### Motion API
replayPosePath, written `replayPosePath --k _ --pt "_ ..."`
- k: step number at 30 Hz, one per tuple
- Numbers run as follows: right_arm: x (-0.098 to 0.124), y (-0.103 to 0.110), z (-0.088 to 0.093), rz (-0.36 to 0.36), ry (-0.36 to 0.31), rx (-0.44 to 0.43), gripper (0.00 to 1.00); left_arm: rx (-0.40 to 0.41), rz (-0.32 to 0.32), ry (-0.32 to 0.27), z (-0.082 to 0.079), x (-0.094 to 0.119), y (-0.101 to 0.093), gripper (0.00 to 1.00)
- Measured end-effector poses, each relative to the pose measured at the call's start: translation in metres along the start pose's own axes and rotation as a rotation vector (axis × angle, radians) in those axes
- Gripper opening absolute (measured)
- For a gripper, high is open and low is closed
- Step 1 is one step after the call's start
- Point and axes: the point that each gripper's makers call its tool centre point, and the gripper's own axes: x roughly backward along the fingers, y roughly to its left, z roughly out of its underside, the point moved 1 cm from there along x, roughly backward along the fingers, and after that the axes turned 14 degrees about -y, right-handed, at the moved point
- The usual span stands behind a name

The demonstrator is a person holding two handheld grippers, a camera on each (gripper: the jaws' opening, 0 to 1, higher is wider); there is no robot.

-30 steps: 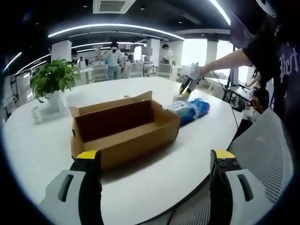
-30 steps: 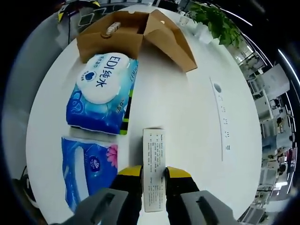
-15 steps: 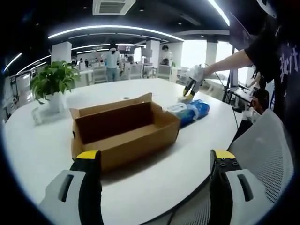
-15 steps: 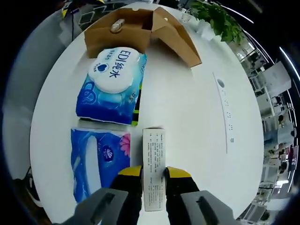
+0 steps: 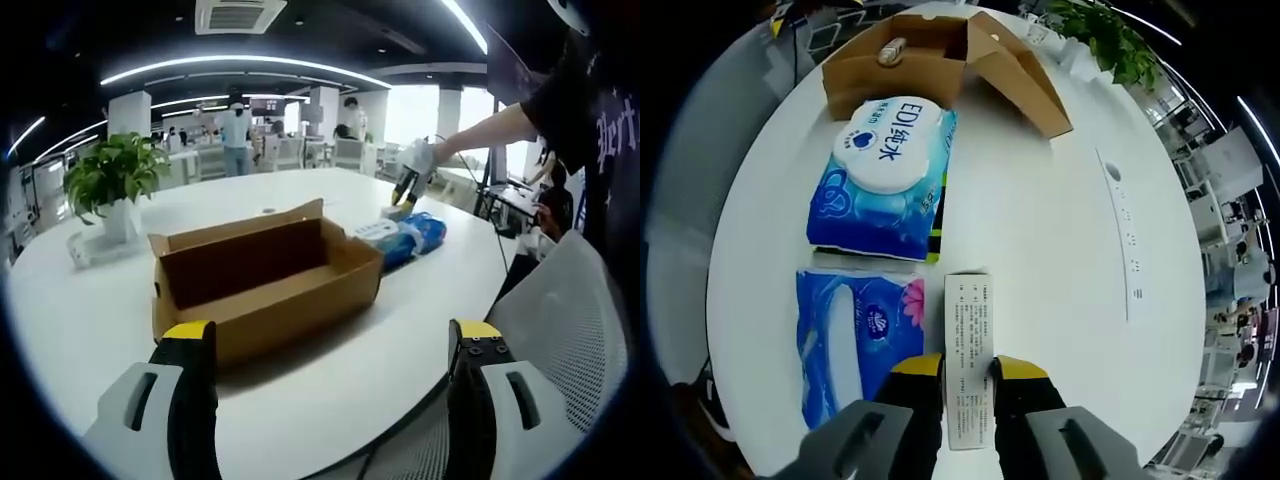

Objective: Operate the shoe box by opening the lid, removing the specified soft item, and placing it in the target area until the item is outside and the box remains undamaged.

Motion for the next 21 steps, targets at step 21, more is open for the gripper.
replayPosePath --k 21 --pt "-0.0050 -0.0049 -0.0028 -0.007 0.012 -0.008 0.15 -0.006 -0.001 0.000 -0.0001 0.0007 0.0007 0.95"
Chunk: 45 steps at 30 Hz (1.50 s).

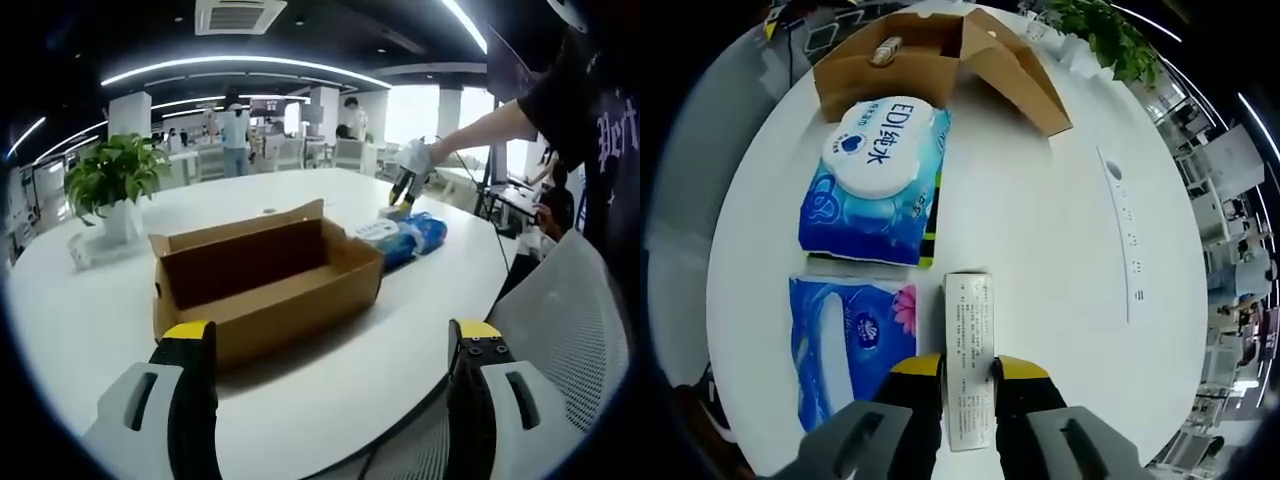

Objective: Operate the shoe box by opening the lid, removing the specified soft item, and placing it in the target area until the item is outside and the box remains undamaged.

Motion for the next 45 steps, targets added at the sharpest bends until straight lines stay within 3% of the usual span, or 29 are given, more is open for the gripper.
replayPosePath --k 18,32,45 --pt "-0.002 -0.001 -0.004 0.017 -0.003 -0.009 0.17 0.002 -0.002 -0.008 -0.001 0.000 0.000 0.95" --pt "0.007 -0.013 -0.020 0.079 -0.068 -0.088 0.33 0.005 -0.001 -0.020 -0.003 0.000 0.000 0.95" --pt "0.028 -0.008 -0.039 0.149 -0.143 -0.202 0.51 0.010 0.017 -0.029 -0.005 -0.001 -0.003 0.97"
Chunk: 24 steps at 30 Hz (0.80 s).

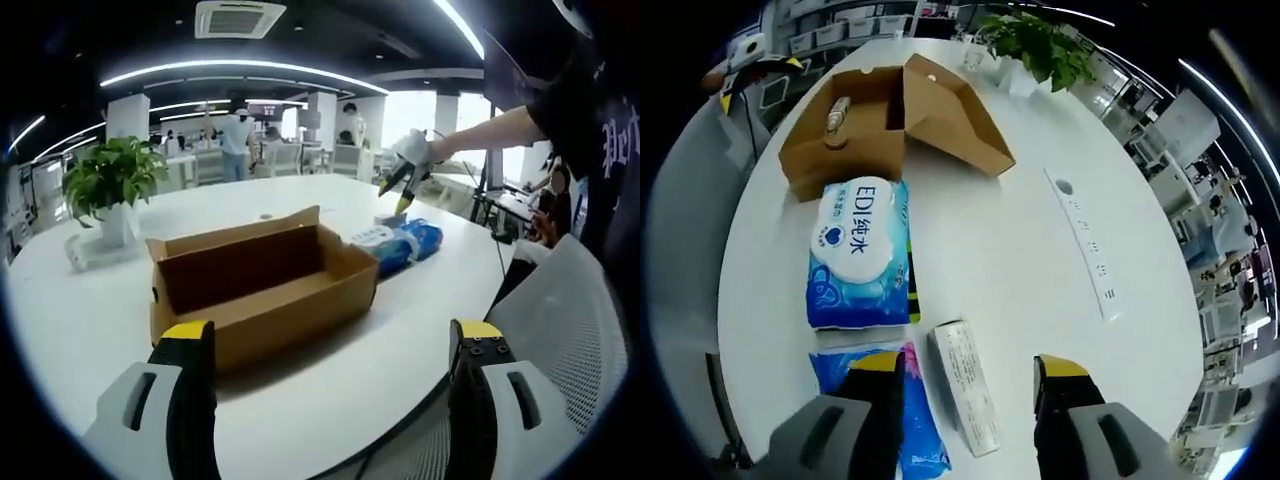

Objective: Operate the shoe box by opening the lid, removing the specified soft item, and placing it in the target area until the item is outside and the box remains undamaged.

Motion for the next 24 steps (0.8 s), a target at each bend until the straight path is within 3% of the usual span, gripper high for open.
replayPosePath --k 11,24 --pt "0.012 0.019 -0.005 0.056 -0.037 -0.093 0.65 0.012 0.005 -0.005 -0.002 0.001 -0.001 0.99" --pt "0.025 0.051 -0.022 0.144 -0.147 -0.216 0.92 0.015 0.024 -0.018 -0.004 0.001 -0.005 0.99"
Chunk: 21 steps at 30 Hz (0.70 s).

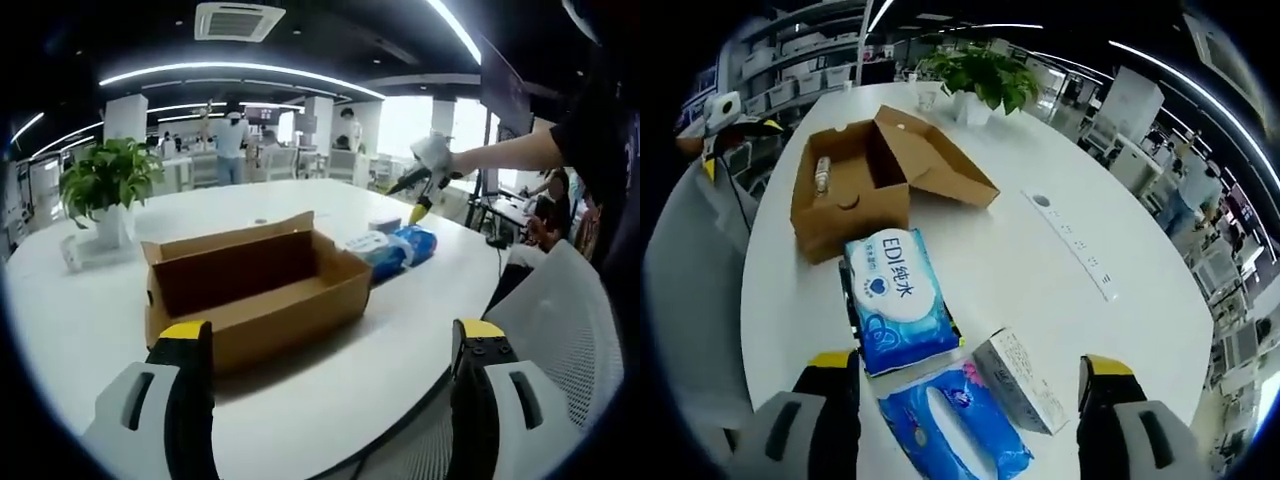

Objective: Operate the shoe box by opening the lid, removing the specified soft item, and placing it in the target area until the item is outside and the box remains undamaged.

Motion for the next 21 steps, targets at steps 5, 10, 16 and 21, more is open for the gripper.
replayPosePath --k 5,10,16,21 --pt "0.005 0.002 -0.004 0.062 -0.036 -0.039 0.99 -0.006 0.001 -0.006 -0.001 0.000 0.000 0.99" --pt "0.009 0.008 -0.001 0.100 -0.054 -0.072 0.99 -0.003 0.005 -0.011 -0.002 0.000 -0.001 0.99" --pt "0.014 0.017 0.001 0.151 -0.099 -0.134 0.99 -0.003 0.013 -0.014 -0.003 0.000 -0.003 0.99" --pt "0.019 0.030 0.009 0.169 -0.109 -0.160 0.99 0.014 0.020 -0.002 -0.002 0.000 -0.003 0.99"
